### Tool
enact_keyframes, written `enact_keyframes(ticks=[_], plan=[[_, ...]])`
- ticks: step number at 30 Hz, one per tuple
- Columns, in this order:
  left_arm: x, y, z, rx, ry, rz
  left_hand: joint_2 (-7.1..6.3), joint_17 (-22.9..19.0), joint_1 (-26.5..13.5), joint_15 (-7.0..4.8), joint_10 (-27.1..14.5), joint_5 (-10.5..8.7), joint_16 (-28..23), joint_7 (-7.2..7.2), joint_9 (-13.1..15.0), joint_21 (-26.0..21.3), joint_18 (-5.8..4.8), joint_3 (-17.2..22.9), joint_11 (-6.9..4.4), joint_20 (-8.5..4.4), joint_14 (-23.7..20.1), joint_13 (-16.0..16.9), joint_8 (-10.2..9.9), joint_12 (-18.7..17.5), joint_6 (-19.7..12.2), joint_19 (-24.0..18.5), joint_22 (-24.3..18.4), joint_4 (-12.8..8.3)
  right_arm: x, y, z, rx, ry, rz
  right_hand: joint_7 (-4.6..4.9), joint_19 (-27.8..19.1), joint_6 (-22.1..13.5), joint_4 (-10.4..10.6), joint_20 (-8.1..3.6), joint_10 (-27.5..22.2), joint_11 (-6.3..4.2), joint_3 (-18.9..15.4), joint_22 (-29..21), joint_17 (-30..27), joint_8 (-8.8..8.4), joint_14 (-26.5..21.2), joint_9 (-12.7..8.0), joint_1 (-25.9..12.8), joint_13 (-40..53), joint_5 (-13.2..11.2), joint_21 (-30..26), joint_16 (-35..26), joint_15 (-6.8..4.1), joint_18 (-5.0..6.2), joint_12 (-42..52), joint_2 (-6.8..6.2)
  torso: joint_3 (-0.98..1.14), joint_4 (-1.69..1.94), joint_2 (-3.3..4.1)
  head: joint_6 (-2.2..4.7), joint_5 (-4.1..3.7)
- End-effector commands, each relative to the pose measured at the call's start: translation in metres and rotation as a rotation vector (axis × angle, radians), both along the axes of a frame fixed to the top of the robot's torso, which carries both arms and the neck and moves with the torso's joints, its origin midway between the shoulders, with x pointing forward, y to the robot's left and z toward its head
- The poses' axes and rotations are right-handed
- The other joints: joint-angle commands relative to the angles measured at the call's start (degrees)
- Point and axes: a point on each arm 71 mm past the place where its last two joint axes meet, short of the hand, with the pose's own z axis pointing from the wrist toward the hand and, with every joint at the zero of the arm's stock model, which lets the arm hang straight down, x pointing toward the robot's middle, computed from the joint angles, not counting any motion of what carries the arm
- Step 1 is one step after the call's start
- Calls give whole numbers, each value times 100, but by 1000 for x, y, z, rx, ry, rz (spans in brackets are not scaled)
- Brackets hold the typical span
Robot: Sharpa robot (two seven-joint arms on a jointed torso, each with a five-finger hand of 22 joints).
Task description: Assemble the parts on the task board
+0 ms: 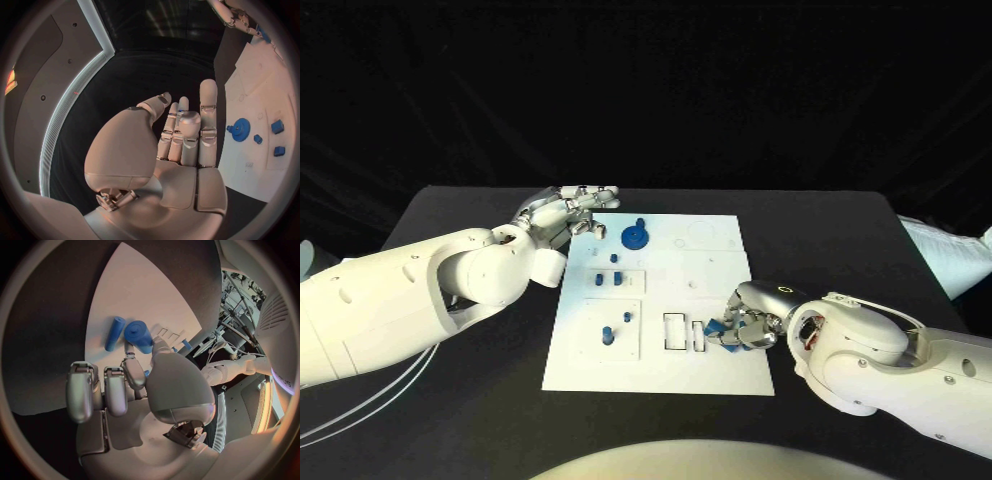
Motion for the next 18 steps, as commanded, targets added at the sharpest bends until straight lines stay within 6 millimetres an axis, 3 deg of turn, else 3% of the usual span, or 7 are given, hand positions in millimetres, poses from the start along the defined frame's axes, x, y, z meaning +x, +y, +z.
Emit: enact_keyframes(ticks=[1,7,13,16,18], plan=[[-1,-2,1,-10,-4,-23,-6,-11,-48,-16,-40,20,-20,5,-3,-29,109,-36,-3,25,-38,-9,19,27,-43,-16,-7,-2,-1,2,-7,-21,20,5,-29,66,-3,-3,-31,-5,-59,-40,68,721,24,460,-1,6,1223,32,27,23,-34,-85,222,36,-1,-1,2,-2,14],[-1,-2,1,-10,-2,-24,-6,-11,-48,-16,-40,20,-20,5,-3,-29,109,-36,-3,25,-38,-9,19,27,-43,-16,-7,-2,-1,3,-10,-24,26,4,-29,62,-26,-29,-35,-12,-61,-60,65,718,49,459,28,95,1229,56,24,21,-37,-85,209,55,-4,-8,-2,-10,33],[-1,-3,1,-10,-1,-26,-6,-11,-48,-16,-40,20,-20,5,-3,-29,109,-36,-3,25,-38,-9,19,27,-43,-16,-7,-2,-1,5,-11,-40,26,16,-24,67,-60,-212,-38,-18,-62,-39,90,726,121,459,107,517,1260,95,36,23,-39,-89,187,88,-4,-16,-7,-10,39],[-1,-3,1,-10,-1,-26,-6,-11,-48,-16,-40,20,-20,5,-3,-29,109,-36,-3,25,-38,-9,19,27,-43,-16,-7,-2,-1,5,-11,-36,17,15,-46,69,-20,-322,-43,-14,-81,38,99,735,172,461,150,730,1275,91,40,28,-52,-90,183,170,-1,-12,-3,-8,33],[-1,-3,1,-10,-1,-26,-6,-11,-48,-16,-40,20,-20,5,-3,-29,109,-36,-3,25,-38,-9,19,27,-43,-16,-7,-2,-1,5,-9,-23,4,9,-85,70,53,-404,-63,5,-116,153,100,737,227,462,200,905,1306,-43,41,29,-78,-89,194,295,-2,-10,-4,-3,30]])
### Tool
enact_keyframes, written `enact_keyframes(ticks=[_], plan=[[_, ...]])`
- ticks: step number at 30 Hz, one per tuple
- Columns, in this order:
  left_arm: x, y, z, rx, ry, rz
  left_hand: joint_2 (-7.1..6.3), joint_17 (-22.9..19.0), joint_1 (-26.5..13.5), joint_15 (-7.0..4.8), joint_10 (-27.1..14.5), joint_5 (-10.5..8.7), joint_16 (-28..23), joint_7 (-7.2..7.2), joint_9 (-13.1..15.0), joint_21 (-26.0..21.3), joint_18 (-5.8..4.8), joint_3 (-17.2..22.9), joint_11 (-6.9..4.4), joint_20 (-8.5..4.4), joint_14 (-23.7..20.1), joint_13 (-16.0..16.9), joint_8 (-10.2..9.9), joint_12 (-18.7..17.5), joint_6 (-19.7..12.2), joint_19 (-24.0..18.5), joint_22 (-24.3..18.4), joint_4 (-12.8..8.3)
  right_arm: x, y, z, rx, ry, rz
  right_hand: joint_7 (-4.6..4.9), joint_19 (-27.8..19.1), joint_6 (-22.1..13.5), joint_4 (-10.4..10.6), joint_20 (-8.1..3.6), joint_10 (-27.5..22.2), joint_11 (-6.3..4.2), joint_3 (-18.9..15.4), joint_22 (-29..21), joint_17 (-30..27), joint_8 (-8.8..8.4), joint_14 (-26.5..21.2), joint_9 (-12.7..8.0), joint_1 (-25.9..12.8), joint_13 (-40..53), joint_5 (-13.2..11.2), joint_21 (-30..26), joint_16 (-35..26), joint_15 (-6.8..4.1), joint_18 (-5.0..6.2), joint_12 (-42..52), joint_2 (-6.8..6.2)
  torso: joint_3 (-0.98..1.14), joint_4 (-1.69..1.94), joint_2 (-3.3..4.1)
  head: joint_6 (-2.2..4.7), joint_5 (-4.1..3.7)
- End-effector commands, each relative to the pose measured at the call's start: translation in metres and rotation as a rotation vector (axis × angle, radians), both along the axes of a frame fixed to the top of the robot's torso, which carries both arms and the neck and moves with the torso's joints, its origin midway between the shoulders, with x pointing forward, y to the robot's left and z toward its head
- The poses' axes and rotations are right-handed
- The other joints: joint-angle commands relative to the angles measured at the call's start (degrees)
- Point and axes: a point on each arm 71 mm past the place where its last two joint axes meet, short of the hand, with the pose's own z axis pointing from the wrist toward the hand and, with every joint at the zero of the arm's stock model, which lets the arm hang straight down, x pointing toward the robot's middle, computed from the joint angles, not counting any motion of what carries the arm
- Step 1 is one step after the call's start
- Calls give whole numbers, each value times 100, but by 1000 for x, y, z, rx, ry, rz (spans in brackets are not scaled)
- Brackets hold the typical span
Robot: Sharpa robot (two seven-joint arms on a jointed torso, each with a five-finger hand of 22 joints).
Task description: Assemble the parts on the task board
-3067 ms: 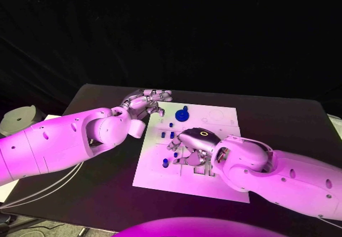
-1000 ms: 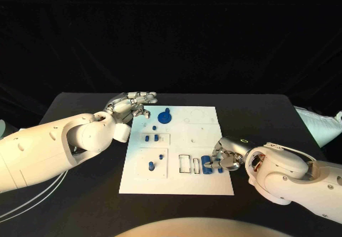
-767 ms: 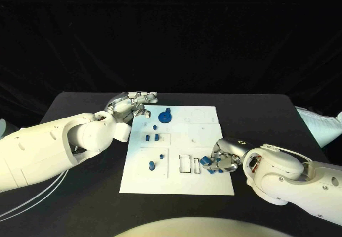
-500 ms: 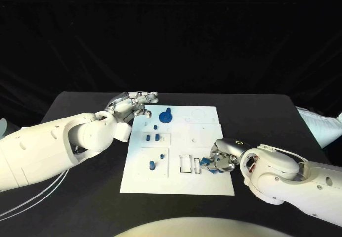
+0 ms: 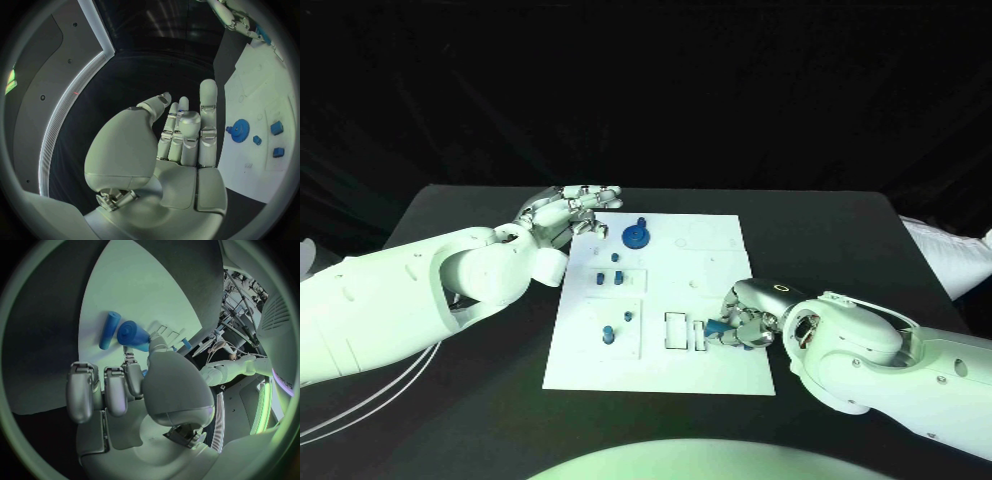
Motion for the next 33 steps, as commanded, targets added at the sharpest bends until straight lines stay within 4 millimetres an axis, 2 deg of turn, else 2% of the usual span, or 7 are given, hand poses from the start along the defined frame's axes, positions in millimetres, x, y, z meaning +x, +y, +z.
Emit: enact_keyframes(ticks=[1,4,11,17,25,30,33], plan=[[-1,-3,1,-11,-5,-21,-7,-14,-53,-15,-44,20,-22,6,-3,-31,109,-42,-2,26,-41,-9,19,29,-47,-15,-9,1,-4,-2,-7,-18,13,-4,-48,63,123,-190,-63,42,-87,207,111,742,88,453,80,333,22,-156,24,31,-75,-91,-15,276,1,2,-2,11,-10],[-1,-3,1,-11,-5,-21,-7,-18,-55,-14,-46,20,-23,6,-3,-33,109,-44,-2,27,-43,-9,19,30,-49,-15,-10,2,-5,-1,-4,14,-2,-18,-90,75,194,-177,-84,82,-121,283,138,765,132,458,129,352,76,-136,40,43,-99,-97,24,365,2,4,-3,15,-13],[-1,-3,1,-12,-6,-22,-7,-18,-55,-14,-46,20,-23,6,-3,-33,109,-44,-2,27,-43,-9,19,30,-49,-15,-10,2,-7,3,8,155,-25,-66,-149,100,271,90,-135,145,-171,356,189,803,180,467,256,100,143,90,70,63,-147,-108,47,480,0,10,2,29,-11],[-1,-3,1,-12,-6,-23,-7,-18,-55,-14,-46,20,-23,6,-3,-33,109,-44,-2,27,-43,-9,19,30,-49,-15,-10,2,-8,8,14,218,-17,-81,-164,111,301,221,-151,178,-186,378,212,826,186,471,320,-22,181,188,84,75,-162,-113,62,490,-2,13,5,30,-1],[-2,-4,1,-12,-6,-23,-7,-18,-55,-14,-46,20,-23,6,-3,-33,109,-44,-2,27,-43,-9,19,30,-49,-15,-10,2,-8,15,13,237,24,-77,-174,117,321,240,-160,193,-195,380,224,841,186,474,368,-107,197,290,90,83,-170,-115,60,476,-4,9,0,17,24],[-2,-5,1,-13,-6,-25,-7,-18,-55,-14,-46,20,-23,6,-3,-33,109,-44,-2,27,-43,-9,19,30,-49,-15,-10,2,-7,23,9,239,58,-73,-184,122,346,244,-169,205,-204,308,234,852,175,476,450,-335,195,724,94,89,-177,-117,25,469,-5,11,5,10,27],[-2,-5,1,-14,-5,-26,-7,-18,-55,-14,-46,20,-23,6,-3,-33,109,-44,-2,27,-43,-9,19,30,-49,-15,-10,2,-6,29,7,232,78,-73,-197,128,386,251,-174,210,-214,254,251,858,180,477,496,-487,170,805,103,91,-185,-120,-16,501,-1,11,3,15,31]])
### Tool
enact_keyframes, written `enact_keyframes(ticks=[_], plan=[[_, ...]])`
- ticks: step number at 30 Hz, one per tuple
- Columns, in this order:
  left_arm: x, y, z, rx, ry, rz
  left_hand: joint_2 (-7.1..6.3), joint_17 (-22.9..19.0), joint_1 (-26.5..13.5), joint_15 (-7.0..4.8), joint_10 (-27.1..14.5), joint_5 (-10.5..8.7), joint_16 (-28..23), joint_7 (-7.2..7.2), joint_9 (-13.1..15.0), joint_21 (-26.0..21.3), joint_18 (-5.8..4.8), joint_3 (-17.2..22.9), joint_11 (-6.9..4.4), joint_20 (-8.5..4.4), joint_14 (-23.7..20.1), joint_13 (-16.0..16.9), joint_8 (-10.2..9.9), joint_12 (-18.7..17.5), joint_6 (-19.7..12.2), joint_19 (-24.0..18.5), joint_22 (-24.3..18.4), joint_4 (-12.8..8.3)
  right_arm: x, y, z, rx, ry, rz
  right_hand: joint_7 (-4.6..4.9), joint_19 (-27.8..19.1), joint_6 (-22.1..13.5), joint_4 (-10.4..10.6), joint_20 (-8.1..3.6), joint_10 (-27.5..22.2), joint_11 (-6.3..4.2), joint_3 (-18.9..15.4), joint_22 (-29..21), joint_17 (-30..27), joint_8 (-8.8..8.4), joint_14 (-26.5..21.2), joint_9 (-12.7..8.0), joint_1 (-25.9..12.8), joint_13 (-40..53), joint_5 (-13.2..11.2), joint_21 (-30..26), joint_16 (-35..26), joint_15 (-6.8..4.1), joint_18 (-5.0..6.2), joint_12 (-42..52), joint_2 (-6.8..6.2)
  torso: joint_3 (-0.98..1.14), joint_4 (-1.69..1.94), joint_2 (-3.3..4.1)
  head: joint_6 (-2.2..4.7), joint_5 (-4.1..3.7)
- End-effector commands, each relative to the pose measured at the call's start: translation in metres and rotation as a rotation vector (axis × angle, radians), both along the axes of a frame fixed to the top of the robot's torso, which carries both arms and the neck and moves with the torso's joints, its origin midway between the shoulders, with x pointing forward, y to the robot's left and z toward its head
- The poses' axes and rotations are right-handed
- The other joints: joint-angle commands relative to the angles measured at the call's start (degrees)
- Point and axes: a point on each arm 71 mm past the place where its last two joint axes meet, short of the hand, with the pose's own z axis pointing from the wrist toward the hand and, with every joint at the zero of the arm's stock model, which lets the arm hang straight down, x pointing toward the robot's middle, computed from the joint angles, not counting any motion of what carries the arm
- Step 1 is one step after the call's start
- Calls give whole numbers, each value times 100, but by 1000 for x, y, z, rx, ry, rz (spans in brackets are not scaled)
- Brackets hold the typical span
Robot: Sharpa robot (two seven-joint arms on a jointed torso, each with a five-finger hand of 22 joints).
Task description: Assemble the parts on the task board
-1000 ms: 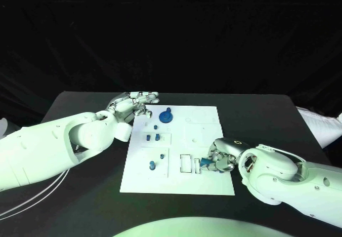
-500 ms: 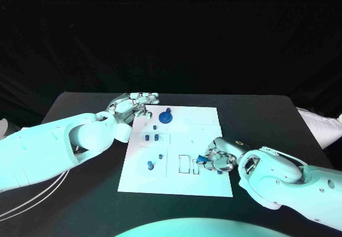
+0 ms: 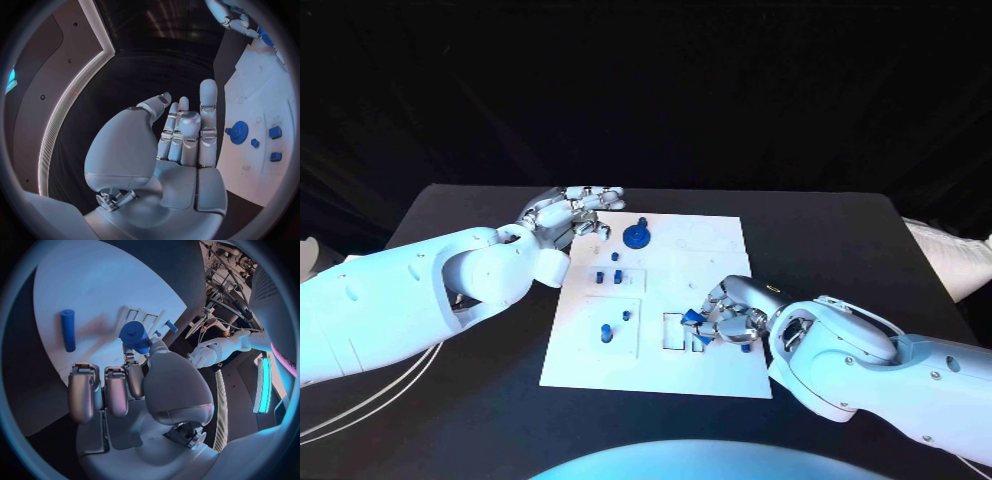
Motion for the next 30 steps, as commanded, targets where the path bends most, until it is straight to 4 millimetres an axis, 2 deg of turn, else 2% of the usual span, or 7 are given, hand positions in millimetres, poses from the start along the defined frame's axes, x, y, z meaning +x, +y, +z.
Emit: enact_keyframes(ticks=[1,4,6,10,19,23,30], plan=[[-1,-4,1,-12,-7,-20,-7,-6,-55,-14,-46,20,-23,6,-3,-33,109,-45,-2,27,-43,-9,19,30,-48,-15,-6,2,0,5,-5,-6,54,0,-211,132,251,-3,-54,94,-92,-68,251,854,72,476,422,-124,87,58,38,25,-49,-56,-64,60,0,-2,-1,4,8],[-1,-4,1,-12,-7,-21,-7,-6,-55,-14,-46,20,-23,6,-3,-33,109,-45,-2,27,-43,-9,19,30,-48,-15,-6,2,2,9,-7,-14,68,4,-235,136,300,-3,-65,94,-110,-115,261,862,81,478,467,-252,45,90,43,29,-64,-57,-122,102,-4,9,0,0,6],[-1,-4,1,-12,-7,-21,-7,-6,-55,-14,-46,20,-23,6,-3,-33,109,-45,-2,27,-43,-9,19,30,-48,-15,-6,2,2,12,-8,-16,72,7,-262,140,371,-6,-75,143,-131,-143,271,860,111,477,506,-318,130,107,48,27,-79,-59,-41,122,-2,-6,0,-2,25],[-2,-4,1,-12,-7,-21,-7,-6,-55,-14,-46,20,-23,6,-3,-33,109,-45,-2,27,-43,-9,19,30,-48,-15,-6,2,4,16,-10,-23,69,14,-290,143,433,-3,-93,188,-155,-183,276,863,139,478,552,-401,215,112,50,28,-100,-59,36,140,-2,-4,2,-1,31],[-2,-4,2,-11,-6,-22,-7,-6,-55,-14,-46,20,-23,6,-3,-33,109,-45,-2,27,-43,-9,19,30,-48,-15,-6,2,7,20,-11,-55,52,34,-327,147,498,-4,-125,251,-188,-319,284,878,173,481,646,-624,342,6,52,35,-130,-61,140,147,2,-2,1,-8,61],[-2,-4,1,-11,-6,-22,-7,-6,-55,-14,-46,20,-23,6,-3,-33,109,-45,-2,27,-43,-9,19,30,-48,-15,-6,2,8,22,-11,-63,44,44,-341,149,516,-3,-137,271,-200,-459,287,880,189,481,707,-816,386,-246,51,35,-140,-62,164,143,3,-9,-3,-11,63],[-2,-4,1,-11,-5,-22,-7,-6,-55,-14,-46,20,-23,6,-3,-33,109,-45,-2,27,-43,-9,19,30,-48,-15,-6,2,9,23,-9,-69,22,44,-342,145,494,-9,-143,266,-198,-918,279,862,203,477,856,-1285,400,-1375,38,22,-145,-60,102,152,2,-14,-2,-3,70]])
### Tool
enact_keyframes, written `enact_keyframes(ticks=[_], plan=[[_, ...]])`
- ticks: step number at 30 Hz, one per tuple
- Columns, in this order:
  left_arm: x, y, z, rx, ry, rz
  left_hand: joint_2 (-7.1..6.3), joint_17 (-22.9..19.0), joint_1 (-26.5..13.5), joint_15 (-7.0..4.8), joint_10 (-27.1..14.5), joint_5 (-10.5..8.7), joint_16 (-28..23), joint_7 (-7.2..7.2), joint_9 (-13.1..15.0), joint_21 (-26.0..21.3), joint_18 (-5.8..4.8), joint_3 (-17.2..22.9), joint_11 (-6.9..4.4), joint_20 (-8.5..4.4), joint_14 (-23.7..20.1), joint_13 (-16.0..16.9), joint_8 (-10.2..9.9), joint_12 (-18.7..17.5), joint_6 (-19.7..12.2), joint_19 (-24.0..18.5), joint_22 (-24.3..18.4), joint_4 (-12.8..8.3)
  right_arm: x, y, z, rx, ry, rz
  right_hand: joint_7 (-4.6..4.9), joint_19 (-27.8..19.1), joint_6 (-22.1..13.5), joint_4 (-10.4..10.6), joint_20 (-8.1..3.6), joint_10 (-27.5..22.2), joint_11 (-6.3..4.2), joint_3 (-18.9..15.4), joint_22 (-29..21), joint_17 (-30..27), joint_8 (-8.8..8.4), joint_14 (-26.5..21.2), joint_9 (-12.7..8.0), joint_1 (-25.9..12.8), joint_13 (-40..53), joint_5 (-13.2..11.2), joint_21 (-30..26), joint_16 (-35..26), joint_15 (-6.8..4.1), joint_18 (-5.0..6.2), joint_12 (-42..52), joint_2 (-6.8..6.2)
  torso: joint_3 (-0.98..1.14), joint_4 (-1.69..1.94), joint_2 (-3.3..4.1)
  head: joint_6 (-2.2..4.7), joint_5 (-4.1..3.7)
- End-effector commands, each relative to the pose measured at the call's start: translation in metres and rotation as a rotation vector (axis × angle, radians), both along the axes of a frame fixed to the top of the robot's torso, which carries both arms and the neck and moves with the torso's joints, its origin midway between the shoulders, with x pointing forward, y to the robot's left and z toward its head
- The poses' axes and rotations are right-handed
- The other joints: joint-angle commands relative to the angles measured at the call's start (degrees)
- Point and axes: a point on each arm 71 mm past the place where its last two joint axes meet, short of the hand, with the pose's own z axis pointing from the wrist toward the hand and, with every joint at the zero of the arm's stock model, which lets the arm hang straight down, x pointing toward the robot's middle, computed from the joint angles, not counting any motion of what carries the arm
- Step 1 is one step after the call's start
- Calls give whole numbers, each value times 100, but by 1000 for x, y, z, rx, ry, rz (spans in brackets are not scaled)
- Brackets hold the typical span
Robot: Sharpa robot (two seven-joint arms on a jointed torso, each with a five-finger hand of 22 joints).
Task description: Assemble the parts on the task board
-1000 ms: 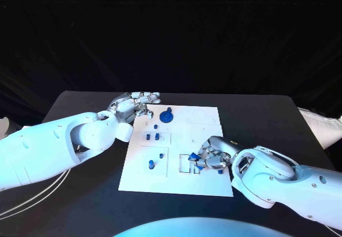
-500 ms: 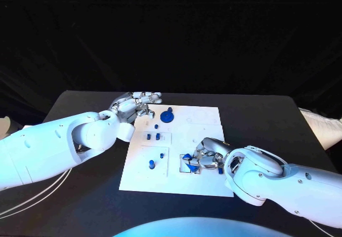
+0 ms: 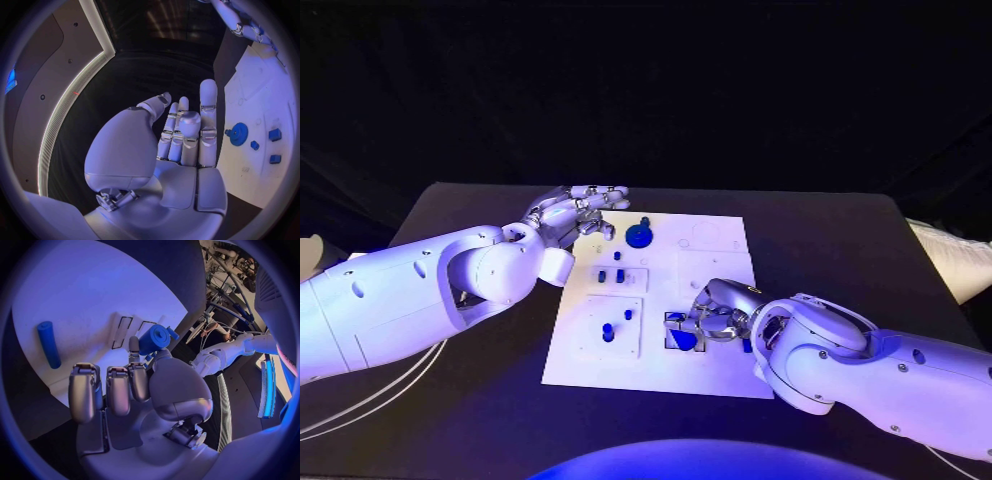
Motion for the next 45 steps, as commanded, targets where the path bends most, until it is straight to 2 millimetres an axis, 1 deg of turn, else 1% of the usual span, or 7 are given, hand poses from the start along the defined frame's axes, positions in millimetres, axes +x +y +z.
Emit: enact_keyframes(ticks=[1,9,15,24,27,37,45], plan=[[-1,-3,1,-10,-6,-18,-4,-5,-61,-13,-56,19,-18,7,-3,-39,109,-55,0,28,-43,-10,22,37,-55,-14,-11,6,1,0,1,-25,-26,9,42,135,-65,0,-18,76,45,-147,260,842,-45,501,27,-119,401,-278,3,10,33,-32,-87,-44,0,-5,1,6,3],[-1,-3,1,-9,-5,-19,-3,-5,-62,-13,-58,19,-17,8,-3,-40,109,-57,0,29,-43,-10,22,39,-56,-14,-12,7,3,-2,2,-31,-51,4,72,97,-138,1,4,8,73,-352,180,763,-76,483,89,-213,306,-511,-55,-40,57,-15,-257,-188,2,-6,1,8,3],[-1,-3,1,-9,-4,-20,-3,-5,-62,-13,-58,19,-17,8,-3,-40,109,-57,0,29,-43,-10,22,39,-56,-14,-12,7,2,-2,4,-26,-63,8,74,99,-144,-11,7,9,75,-356,185,768,-78,484,106,-172,312,-537,-55,-39,60,-16,-261,-208,8,-4,-1,4,6],[-1,-2,1,-9,-4,-19,-3,-5,-62,-13,-58,19,-17,8,-3,-40,109,-57,0,29,-43,-10,22,39,-56,-14,-12,7,-2,1,6,-27,-62,31,60,134,-141,-441,0,60,61,-161,274,847,-62,502,217,887,418,-565,-9,2,48,-34,-185,-245,3,-4,0,-1,11],[-1,-2,1,-8,-2,-20,-3,-5,-62,-13,-58,19,-17,8,-3,-40,109,-57,0,29,-43,-10,22,39,-56,-14,-12,7,-2,2,6,-31,-58,41,64,143,-140,-517,1,69,64,-157,300,869,-59,506,239,1019,440,-635,5,14,51,-40,-168,-274,5,2,2,-3,11],[-1,-3,1,-7,0,-21,-3,-5,-62,-13,-58,19,-17,8,-3,-40,109,-57,0,29,-43,-10,22,39,-56,-14,-12,7,6,3,0,-57,-65,36,54,165,-120,-600,0,100,55,-100,361,926,-48,517,281,1199,500,-724,40,45,48,-52,-112,-159,5,0,5,-17,28],[0,-2,0,-6,0,-20,1,-24,-65,-11,-66,20,-23,8,-4,-44,110,-63,1,30,-50,-10,23,43,-62,-14,-15,10,8,3,-3,-57,-60,32,55,168,-120,-600,0,106,55,-106,369,932,-48,518,286,1198,511,-722,44,48,47,-54,-99,-156,2,-7,-2,-36,46]])
